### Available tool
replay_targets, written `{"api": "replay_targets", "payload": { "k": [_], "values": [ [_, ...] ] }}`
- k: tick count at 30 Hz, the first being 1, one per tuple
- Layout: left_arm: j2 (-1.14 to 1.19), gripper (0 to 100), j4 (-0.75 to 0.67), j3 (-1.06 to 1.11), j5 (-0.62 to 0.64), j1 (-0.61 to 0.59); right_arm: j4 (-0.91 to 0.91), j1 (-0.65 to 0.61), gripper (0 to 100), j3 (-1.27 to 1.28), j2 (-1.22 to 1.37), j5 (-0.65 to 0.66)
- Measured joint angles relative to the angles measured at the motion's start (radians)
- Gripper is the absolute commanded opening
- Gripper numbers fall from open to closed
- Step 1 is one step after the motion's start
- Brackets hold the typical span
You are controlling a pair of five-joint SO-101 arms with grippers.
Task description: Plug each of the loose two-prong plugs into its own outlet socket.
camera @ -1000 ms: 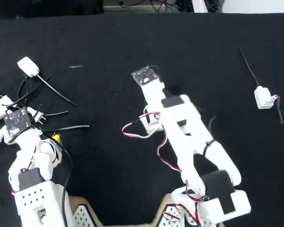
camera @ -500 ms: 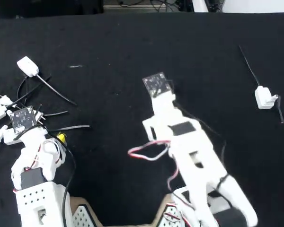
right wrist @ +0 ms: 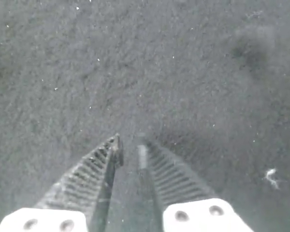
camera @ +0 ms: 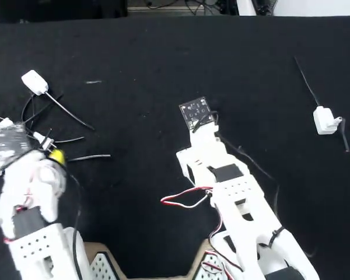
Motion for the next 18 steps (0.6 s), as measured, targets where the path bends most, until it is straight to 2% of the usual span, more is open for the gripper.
{"api": "replay_targets", "payload": {
  "k": [4,8,15,18],
  "values": [
    [0.043,23,0.123,-0.190,-0.017,-0.110,0.000,0.000,21.4,0.002,0.000,0.000],
    [0.199,23,0.233,-0.390,-0.057,-0.160,-0.002,0.000,19.8,0.005,0.000,0.000],
    [0.603,23,0.402,-0.703,-0.061,-0.186,-0.060,0.000,19.8,0.058,0.000,0.000],
    [0.749,29,0.442,-0.786,-0.061,-0.186,-0.083,0.000,19.8,0.069,0.000,0.000]
  ]
}}
